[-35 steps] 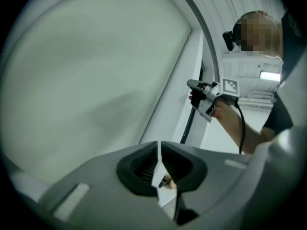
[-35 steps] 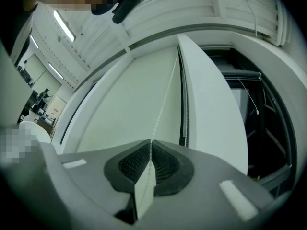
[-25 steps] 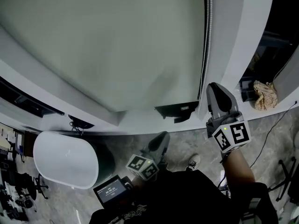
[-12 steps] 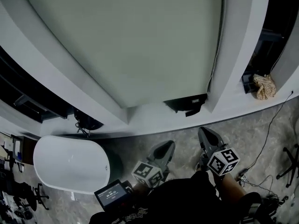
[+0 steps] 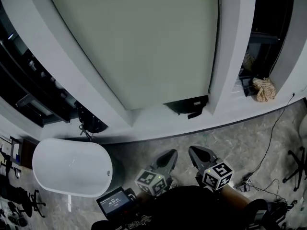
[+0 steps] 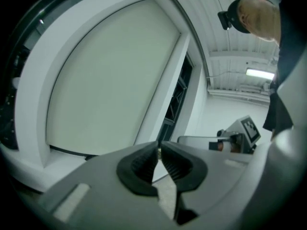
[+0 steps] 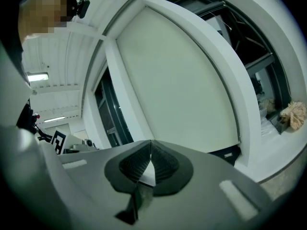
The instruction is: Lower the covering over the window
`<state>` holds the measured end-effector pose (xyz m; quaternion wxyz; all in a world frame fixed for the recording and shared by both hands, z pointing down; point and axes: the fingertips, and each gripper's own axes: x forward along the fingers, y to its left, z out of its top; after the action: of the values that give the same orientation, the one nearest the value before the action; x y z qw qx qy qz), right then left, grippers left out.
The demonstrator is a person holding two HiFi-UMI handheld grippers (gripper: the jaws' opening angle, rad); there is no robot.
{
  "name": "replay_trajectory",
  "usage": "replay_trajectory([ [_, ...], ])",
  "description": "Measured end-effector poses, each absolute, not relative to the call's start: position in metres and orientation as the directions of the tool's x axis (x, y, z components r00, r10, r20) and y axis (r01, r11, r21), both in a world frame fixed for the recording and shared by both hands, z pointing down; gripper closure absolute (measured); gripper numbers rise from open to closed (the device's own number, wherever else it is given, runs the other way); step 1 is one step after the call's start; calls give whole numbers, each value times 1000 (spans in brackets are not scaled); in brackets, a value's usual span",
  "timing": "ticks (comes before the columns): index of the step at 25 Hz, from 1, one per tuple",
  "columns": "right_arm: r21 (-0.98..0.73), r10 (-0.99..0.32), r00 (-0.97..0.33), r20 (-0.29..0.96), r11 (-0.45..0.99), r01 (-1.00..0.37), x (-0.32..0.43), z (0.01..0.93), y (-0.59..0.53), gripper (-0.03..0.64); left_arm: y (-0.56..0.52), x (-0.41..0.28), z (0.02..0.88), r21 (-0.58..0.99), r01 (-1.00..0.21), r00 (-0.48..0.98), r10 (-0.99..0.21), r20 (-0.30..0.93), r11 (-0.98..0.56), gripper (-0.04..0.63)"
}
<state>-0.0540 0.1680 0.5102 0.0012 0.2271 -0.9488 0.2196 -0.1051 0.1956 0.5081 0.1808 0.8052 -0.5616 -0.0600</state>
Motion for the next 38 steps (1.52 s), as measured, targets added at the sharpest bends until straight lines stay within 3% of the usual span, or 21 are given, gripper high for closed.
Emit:
replay_trajectory([
  [4,-332,-382,-918,111,856,-396,-19,502,196,609,214,-59,502,370,-888,332,-937,110,-272,577],
  [11,-339,-293,-940,176,878,-337,63,531,241,609,253,36,543,386,-890,318,-937,143,-243,577],
  [17,-353,-286,-946,155,878,-323,94,532,256,609,277,61,548,381,-902,287,-942,175,-204,578],
  [27,-362,-282,-949,139,878,-313,78,526,280,609,302,52,541,346,-908,305,-938,164,-234,581],
  [38,-356,-305,-941,145,872,-337,23,517,306,609,325,-14,531,374,-898,301,-944,136,-232,586],
])
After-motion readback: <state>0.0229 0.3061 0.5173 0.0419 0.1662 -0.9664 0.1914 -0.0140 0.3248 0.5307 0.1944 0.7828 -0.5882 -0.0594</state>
